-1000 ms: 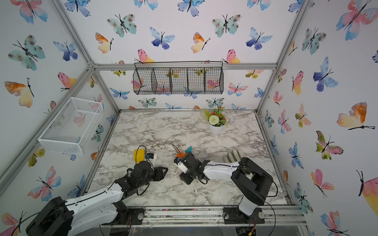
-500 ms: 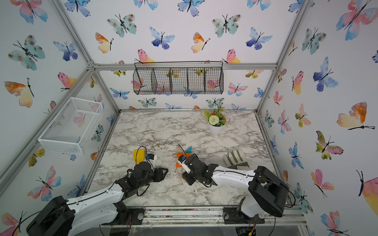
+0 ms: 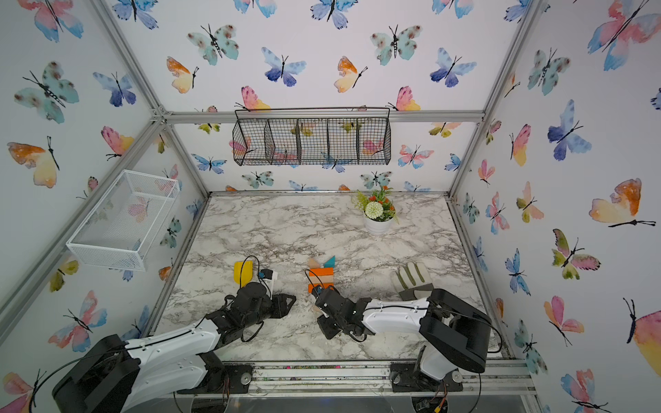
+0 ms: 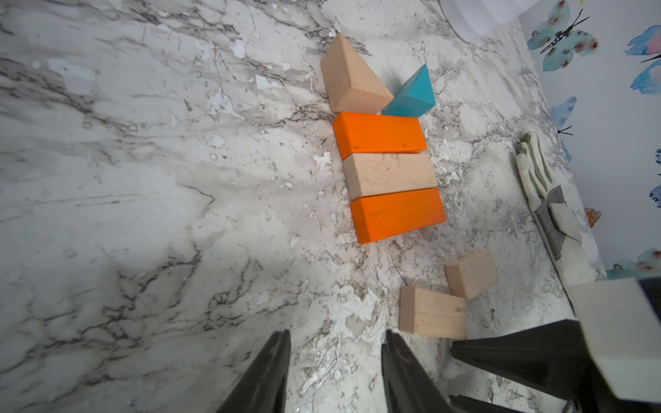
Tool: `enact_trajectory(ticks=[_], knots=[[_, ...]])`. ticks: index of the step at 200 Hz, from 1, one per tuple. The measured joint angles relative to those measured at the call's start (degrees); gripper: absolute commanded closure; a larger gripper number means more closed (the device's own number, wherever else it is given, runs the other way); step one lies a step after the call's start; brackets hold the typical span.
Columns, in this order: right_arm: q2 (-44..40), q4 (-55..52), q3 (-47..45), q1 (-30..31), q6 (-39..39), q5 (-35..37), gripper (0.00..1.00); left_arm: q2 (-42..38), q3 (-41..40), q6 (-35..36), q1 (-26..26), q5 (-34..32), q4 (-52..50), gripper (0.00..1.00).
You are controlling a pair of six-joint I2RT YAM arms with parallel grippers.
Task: Assemble a carrot with building blocks
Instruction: Assemble the building block at the center of the board.
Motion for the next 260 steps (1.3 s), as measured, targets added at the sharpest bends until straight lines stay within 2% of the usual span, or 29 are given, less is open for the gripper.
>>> enact_trajectory(ticks=[35, 87, 138, 162, 193, 260], knots=[[1.2, 0.5, 0.8, 0.1, -0.1, 2.0, 0.62, 0.7, 0.0, 0.0, 0.0, 0.3, 0.5, 0.53], [5.7, 0.5, 5.4, 0.1, 1.5, 6.0, 0.63, 1.1, -0.5, -0.3, 0.0, 2.4, 2.0, 0.62], [6.4, -0.1, 6.0, 0.1, 5.6, 9.1, 0.71, 1.1, -2.7, -0.7, 0.0, 3.5, 3.1, 0.63], [6.4, -0.2, 6.1, 0.1, 7.1, 8.9, 0.74, 1.1, -2.8, -0.7, 0.0, 3.7, 3.1, 0.63], [6.6, 0.1, 6.2, 0.0, 8.6, 7.1, 0.83, 0.9, -2.8, -0.9, 0.0, 3.7, 3.2, 0.64], [7.0, 2.4, 6.2, 0.1, 9.2, 1.8, 0.83, -0.6, -3.6, -1.1, 0.0, 3.7, 3.5, 0.67]])
